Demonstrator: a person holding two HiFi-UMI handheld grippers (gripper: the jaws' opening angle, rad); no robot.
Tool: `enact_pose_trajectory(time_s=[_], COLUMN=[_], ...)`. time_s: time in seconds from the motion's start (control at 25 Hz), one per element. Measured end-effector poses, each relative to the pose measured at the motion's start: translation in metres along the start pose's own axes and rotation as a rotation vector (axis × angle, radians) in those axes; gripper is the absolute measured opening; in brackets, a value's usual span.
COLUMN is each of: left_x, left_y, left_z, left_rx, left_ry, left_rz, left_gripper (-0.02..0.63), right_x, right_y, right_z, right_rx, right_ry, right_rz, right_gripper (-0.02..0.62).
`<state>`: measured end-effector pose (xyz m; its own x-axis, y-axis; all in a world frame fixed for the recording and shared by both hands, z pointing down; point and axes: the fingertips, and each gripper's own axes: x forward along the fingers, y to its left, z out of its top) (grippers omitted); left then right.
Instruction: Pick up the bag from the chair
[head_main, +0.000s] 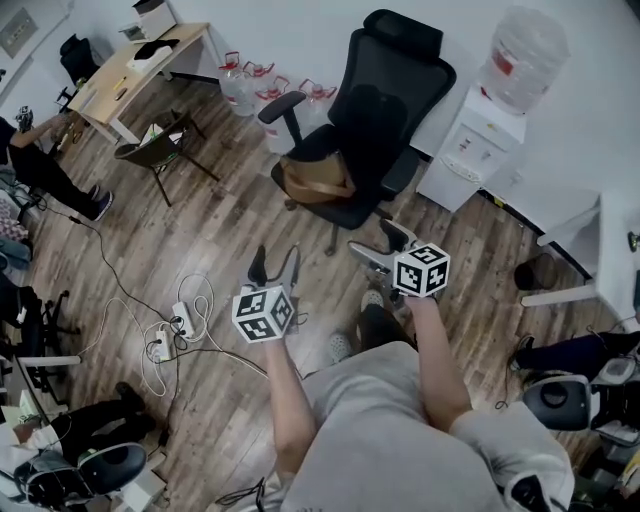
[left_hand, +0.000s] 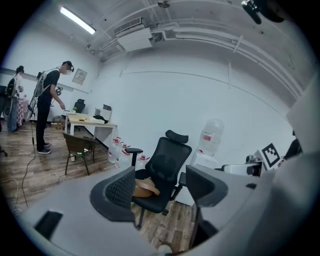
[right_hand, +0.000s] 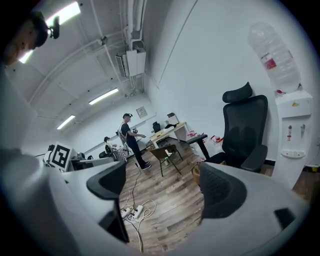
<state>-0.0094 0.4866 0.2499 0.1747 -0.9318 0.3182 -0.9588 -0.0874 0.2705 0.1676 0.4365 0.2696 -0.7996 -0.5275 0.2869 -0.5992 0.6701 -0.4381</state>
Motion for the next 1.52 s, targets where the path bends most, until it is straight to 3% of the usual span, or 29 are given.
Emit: enact_pose_trajectory(time_s=[0.28,0.4,0.48,0.64,0.84,1.0,1.24,1.52], left_x=[0.041,0.065,0.082,0.12,0.156,0.19,0.247,0.275], left_y=[0.026,0.037,0.044,0.05,0.063,0.067,0.044,0.056], left_z=[-0.001,0.004,0.011,0.033,0.077,0.095,0.095,0.099], left_rx=[-0.028,-0.023,-0.005,0.008,-0.068,-0.097,-0.038,-0.074], left_ry=[0.039,0.039,0.047,0.07,-0.006,-0.045,0.037,0.044], left_rz=[0.014,0.042,0.067,0.071,0.089,0.116,0.073,0.109], left_gripper=[0.296,0.298,0.298,0.299,0.299,0.299,0.297,0.296], right_x=[0.047,0.07,0.085,0.116,0.147,0.167,0.187,0.206], right_y=[-0.03,-0.055,-0.074,-0.109,-0.143,-0.165,-0.197,-0.206], right_z=[0.002,0.01,0.021,0.052,0.101,0.127,0.147,0.142], right_rx=[0.038,0.115,0.183,0.215,0.284,0.299,0.294,0.256], right_ry=[0.043,0.045,0.02,0.004,-0.061,-0.082,-0.079,0.004], right_rz=[0.007,0.031,0.046,0.058,0.096,0.15,0.204,0.264], right_gripper=[0.439,0.433,0.431,0.431,0.431,0.417,0.411,0.431])
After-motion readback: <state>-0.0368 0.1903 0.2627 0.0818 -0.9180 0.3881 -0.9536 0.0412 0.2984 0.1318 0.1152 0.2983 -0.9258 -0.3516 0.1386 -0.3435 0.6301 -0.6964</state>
